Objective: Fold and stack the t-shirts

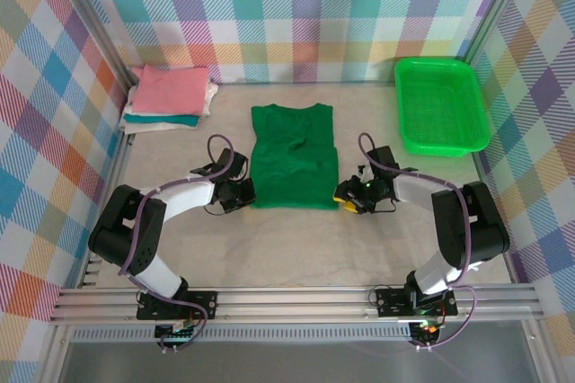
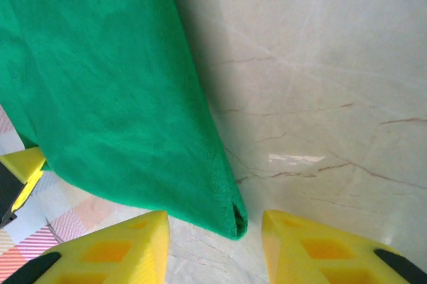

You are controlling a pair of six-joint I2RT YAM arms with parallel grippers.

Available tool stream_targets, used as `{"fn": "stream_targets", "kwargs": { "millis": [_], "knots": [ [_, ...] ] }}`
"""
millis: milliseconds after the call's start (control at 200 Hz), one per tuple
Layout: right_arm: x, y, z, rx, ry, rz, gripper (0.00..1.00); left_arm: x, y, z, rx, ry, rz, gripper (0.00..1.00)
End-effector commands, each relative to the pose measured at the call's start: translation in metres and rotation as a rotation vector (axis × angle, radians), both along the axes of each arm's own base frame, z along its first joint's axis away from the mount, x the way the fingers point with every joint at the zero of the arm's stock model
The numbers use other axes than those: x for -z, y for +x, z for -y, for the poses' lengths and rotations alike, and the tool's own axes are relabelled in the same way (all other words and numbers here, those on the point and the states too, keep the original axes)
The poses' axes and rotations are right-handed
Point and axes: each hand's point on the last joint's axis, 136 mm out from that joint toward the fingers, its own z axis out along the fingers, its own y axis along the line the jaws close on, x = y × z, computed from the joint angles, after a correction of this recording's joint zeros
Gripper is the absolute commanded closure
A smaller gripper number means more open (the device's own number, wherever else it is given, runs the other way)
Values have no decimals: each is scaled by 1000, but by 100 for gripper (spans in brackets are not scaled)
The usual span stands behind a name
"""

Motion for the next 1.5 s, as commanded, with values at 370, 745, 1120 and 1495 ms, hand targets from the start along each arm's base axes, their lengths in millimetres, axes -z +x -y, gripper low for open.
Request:
{"fn": "stream_targets", "kwargs": {
  "millis": [370,745,1120,1495],
  "knots": [
    [16,-6,-17,-31,46,-42,63,-4,-4,-1,9,6,-1,100],
    [10,2,-16,-7,18,1,94,-7,-3,-1,7,10,6,100],
    [-6,2,-20,-78,38,80,100,-19,5,-8,13,44,69,100],
    [7,-68,-9,-128,-19,25,100,-11,-59,-3,80,26,67,100]
  ]
}}
